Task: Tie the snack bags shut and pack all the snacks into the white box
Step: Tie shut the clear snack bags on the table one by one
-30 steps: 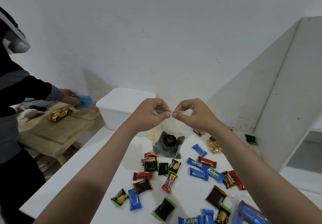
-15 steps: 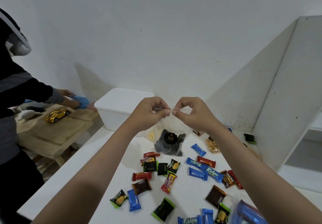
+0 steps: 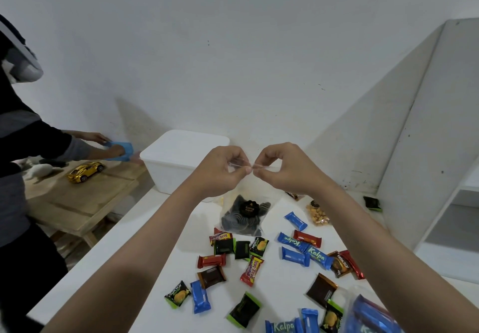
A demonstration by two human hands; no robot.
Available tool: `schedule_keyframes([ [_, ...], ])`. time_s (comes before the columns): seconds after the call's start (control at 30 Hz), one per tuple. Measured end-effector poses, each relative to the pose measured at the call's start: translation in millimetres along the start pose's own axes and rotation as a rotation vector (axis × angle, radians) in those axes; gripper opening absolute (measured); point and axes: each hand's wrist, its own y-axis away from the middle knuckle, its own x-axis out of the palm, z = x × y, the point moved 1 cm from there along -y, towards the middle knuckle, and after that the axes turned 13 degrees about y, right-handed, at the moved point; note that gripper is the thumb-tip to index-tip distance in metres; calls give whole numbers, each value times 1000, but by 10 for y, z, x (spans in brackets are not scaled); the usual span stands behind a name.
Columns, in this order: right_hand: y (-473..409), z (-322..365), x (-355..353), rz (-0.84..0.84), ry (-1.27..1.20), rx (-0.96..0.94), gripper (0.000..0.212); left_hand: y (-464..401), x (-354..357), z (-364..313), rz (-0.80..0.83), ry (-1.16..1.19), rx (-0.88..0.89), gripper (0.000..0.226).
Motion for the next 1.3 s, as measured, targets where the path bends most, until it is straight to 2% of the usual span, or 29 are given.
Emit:
schedule_keyframes([
  [0.17, -25, 24, -29, 6, 44, -3, 9, -10, -11, 21, 21, 186, -101, 3],
  [0.3, -9, 36, -12, -7, 77, -5, 7, 16, -68, 50, 14, 312, -169, 6],
  [0.47, 1, 44, 16, 4, 62, 13, 7, 36, -46, 45, -45, 171, -76, 13],
  [0.6, -26, 77, 29, 48, 184, 7, 10, 57, 6, 15, -27, 88, -28, 18],
  [0.8, -31, 82, 44, 8, 171, -34, 14, 55, 6, 12, -35, 86, -28, 21],
  [0.9, -39, 36, 34, -4, 192, -42, 12, 52, -24, 46, -61, 103, -52, 11],
  [1.03, 3, -106, -63, 16, 52, 56, 9, 62, -151, 51, -124, 173, -77, 7],
  [1.3, 69, -162, 0, -39, -359, 213, 9, 39, -175, -33, -82, 179, -171, 7],
])
